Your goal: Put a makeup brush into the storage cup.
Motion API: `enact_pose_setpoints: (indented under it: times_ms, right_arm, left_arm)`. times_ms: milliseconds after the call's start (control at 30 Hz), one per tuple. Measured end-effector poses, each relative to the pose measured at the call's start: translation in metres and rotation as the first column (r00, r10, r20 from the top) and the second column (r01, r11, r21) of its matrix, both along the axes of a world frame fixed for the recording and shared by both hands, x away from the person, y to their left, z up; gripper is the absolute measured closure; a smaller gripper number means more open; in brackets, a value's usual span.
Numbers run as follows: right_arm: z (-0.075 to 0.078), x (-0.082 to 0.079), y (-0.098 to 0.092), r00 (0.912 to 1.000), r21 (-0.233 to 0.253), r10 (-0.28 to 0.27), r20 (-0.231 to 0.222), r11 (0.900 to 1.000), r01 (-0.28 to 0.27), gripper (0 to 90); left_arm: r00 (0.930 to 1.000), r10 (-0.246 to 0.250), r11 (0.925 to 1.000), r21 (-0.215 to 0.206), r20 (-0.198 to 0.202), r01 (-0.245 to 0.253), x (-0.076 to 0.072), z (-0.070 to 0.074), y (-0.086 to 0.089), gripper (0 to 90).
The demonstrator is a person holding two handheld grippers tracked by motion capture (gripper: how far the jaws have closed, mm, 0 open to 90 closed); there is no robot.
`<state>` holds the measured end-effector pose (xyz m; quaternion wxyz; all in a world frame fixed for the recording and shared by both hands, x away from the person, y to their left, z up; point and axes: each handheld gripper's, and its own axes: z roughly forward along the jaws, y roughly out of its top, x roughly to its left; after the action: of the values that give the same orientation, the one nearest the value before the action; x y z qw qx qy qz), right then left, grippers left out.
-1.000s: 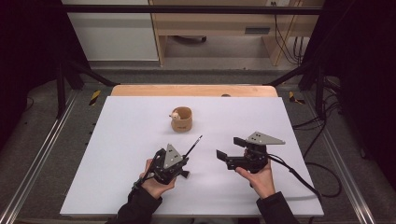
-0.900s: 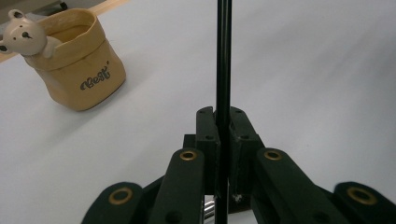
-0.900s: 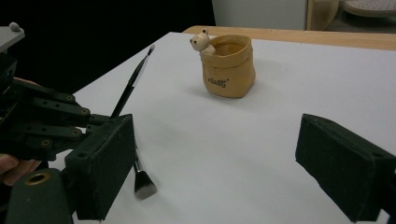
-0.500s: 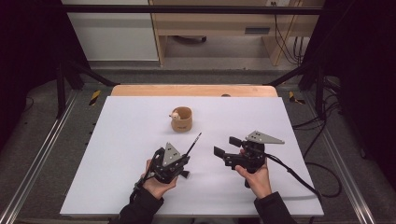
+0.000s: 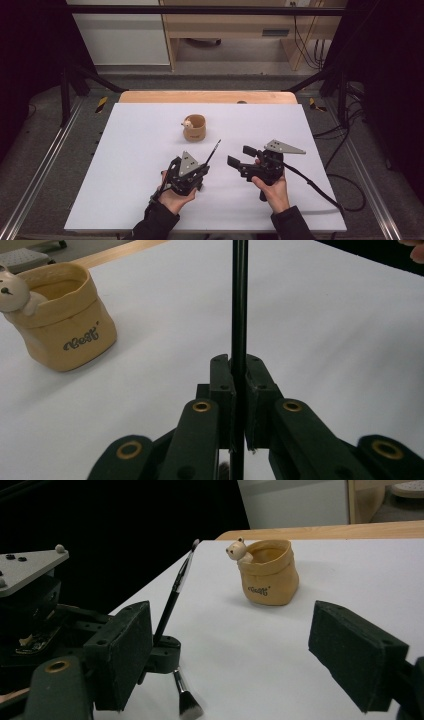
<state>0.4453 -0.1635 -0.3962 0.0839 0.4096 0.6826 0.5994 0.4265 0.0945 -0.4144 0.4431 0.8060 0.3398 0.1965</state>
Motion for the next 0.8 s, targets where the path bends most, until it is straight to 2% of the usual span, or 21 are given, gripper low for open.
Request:
enact_pose_setpoints:
  times_ms: [333, 800]
  right_arm:
    - [0.002, -0.001, 0.002, 0.9999, 0.020, 0.012, 0.001, 1.000, -0.012, 21.2]
    - [0.000, -0.001, 0.005, 0.9994, 0.039, 0.024, -0.026, 0.999, -0.023, 29.2]
  left_arm:
    - [0.9999, -0.010, 0.9999, -0.010, -0.001, 0.010, -0.002, 0.000, -0.018, 84.4]
    - [0.9996, -0.028, 0.9996, -0.009, 0.003, 0.028, -0.009, -0.001, -0.031, 84.4]
